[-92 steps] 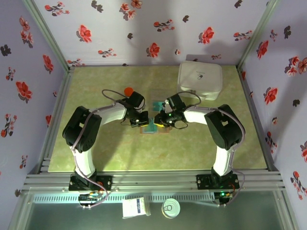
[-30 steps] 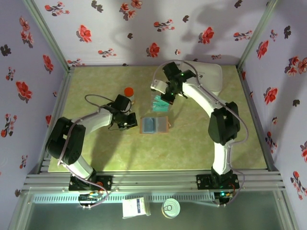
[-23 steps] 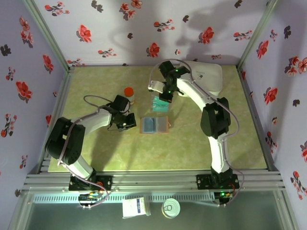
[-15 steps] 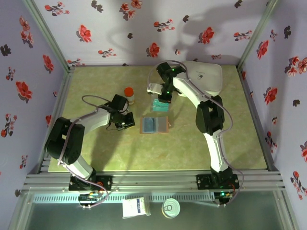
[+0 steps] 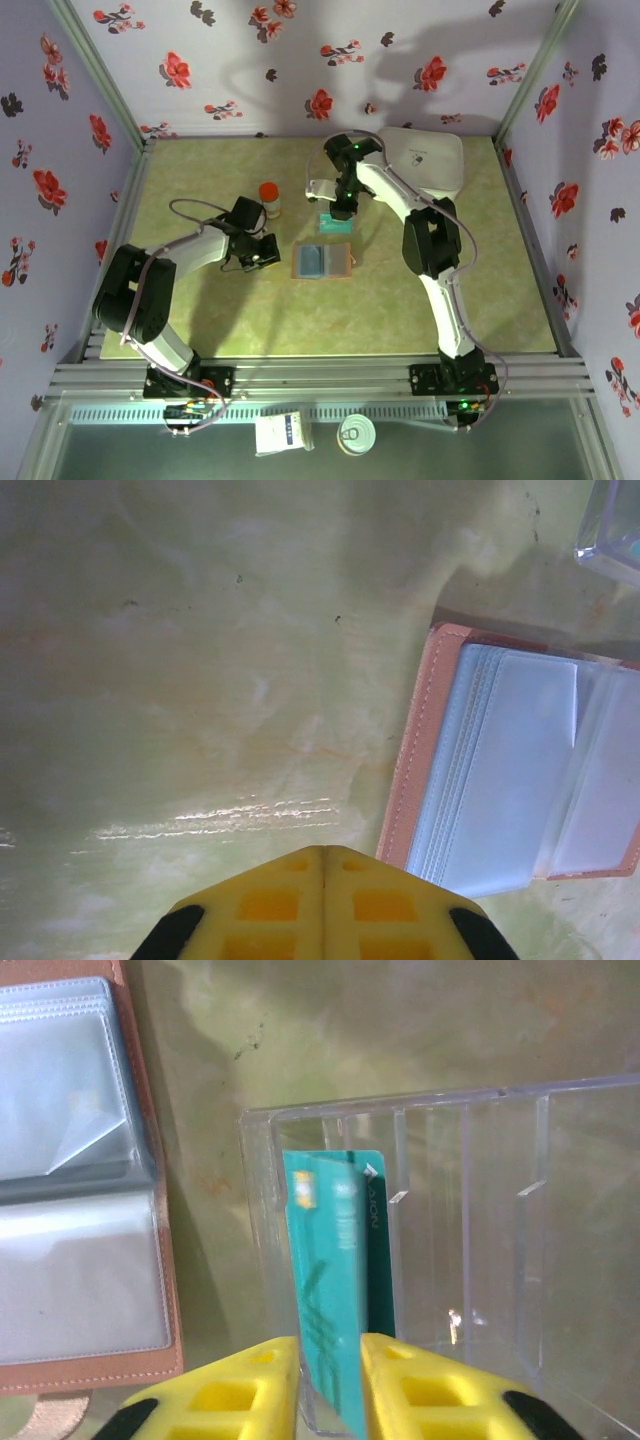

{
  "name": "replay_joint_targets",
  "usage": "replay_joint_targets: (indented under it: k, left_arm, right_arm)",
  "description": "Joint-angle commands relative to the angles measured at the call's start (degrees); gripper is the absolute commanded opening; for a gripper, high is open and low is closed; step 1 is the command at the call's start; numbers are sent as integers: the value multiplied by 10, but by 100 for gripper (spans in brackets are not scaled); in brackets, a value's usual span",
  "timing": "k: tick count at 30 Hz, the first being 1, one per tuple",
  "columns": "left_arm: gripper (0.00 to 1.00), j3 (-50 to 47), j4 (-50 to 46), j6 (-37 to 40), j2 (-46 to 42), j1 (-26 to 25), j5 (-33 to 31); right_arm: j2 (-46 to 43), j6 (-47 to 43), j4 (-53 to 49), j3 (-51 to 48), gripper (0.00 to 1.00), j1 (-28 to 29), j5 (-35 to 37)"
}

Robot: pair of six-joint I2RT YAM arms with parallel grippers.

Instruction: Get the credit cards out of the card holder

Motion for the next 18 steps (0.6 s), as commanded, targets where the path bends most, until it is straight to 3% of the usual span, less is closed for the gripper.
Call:
replay_joint_targets:
  k: [1, 11, 18]
  left_arm:
    - [5, 0, -13, 12, -5, 4, 7]
    - [5, 10, 5, 7, 6, 3, 28]
    - [5, 29, 30, -5, 34, -13, 46]
  right_arm:
    - [-10, 8, 1, 16, 26, 0, 20]
    - [-129, 128, 146, -130, 24, 0, 28]
    - [-241, 408, 309, -297, 28, 4, 34]
